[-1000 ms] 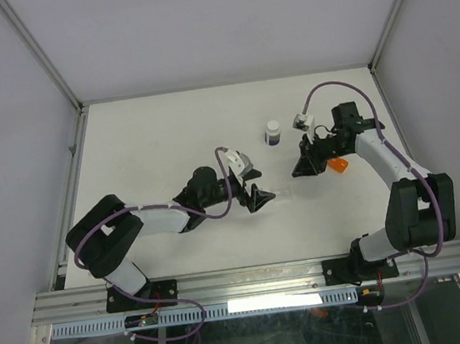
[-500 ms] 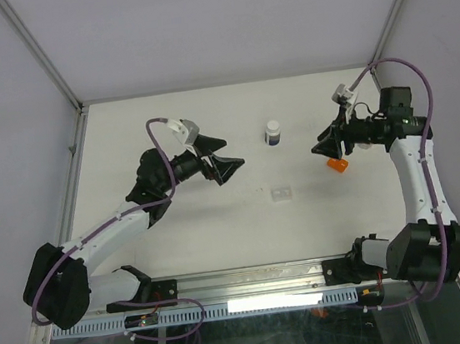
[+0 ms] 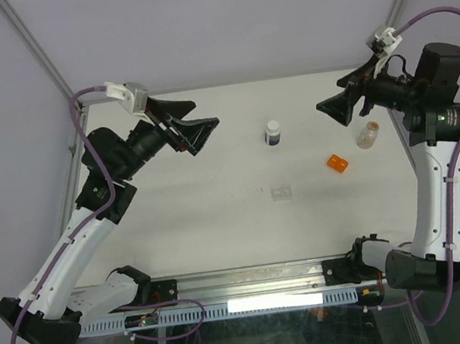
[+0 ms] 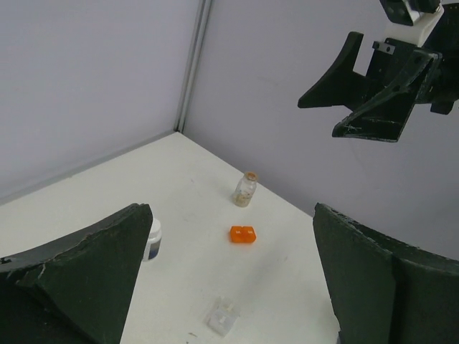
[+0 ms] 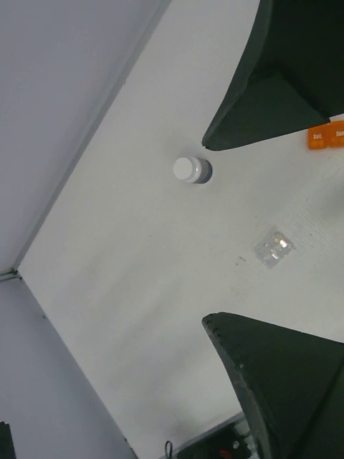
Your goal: Sort the pills into containers
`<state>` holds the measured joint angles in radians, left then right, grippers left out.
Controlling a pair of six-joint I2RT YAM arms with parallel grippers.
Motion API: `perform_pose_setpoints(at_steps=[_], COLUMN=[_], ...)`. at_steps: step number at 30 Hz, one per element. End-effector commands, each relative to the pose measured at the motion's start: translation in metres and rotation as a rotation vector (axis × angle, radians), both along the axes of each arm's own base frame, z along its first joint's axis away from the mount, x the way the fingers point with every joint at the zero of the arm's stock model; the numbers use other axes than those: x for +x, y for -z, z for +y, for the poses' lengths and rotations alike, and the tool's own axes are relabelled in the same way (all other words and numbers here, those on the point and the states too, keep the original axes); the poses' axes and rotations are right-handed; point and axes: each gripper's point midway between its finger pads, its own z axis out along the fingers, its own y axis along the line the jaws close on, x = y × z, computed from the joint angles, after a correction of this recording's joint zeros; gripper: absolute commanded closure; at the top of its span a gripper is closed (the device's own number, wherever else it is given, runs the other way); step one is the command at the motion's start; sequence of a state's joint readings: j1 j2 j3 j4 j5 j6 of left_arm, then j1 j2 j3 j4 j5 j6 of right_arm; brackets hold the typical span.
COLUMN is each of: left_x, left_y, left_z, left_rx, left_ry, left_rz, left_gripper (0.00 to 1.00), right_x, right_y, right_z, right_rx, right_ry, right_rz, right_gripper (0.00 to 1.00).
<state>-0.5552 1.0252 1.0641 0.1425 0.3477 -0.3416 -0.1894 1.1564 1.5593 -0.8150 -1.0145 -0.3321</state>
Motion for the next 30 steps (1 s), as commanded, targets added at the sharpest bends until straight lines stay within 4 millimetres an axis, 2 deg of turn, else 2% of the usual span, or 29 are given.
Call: perform_pose_setpoints(at_steps=[1,5,9,21,30], left_x=[-0.009,-0.020,-0.026,-0.023,-0.024], left_y=[-0.025,-0.048,-0.059,-0.043,-0.040], left_z=[0.019,0.034,0.044,0.044,0.041], left_rx=[0.029,0.046,0.052,0.085,0.089], left_ry=[-0.064,-0.106,-0.138,-0.143,-0.128], left_rz=[0.047,0.021,-0.009,0.010,0.011], left_gripper=[0.01,0.01,0.01,0.01,0.01], right_x=[-0.009,-0.017,-0.012,-0.013,-0.014], right_y=[-0.048,-0.065,-0.076,-0.095,-0.099], right_z=[0.005,0.010,0.005,-0.002,-0.002], right_rx=[0.131,0.155,0.201,0.266,0.273], right_ry=[0.056,0.032,0.103,0.202,0.201], right_rz=[-0.001,-0.015,-0.004,-0.003,-0.007], right_gripper=[0.01,0.01,0.01,0.01,0.01])
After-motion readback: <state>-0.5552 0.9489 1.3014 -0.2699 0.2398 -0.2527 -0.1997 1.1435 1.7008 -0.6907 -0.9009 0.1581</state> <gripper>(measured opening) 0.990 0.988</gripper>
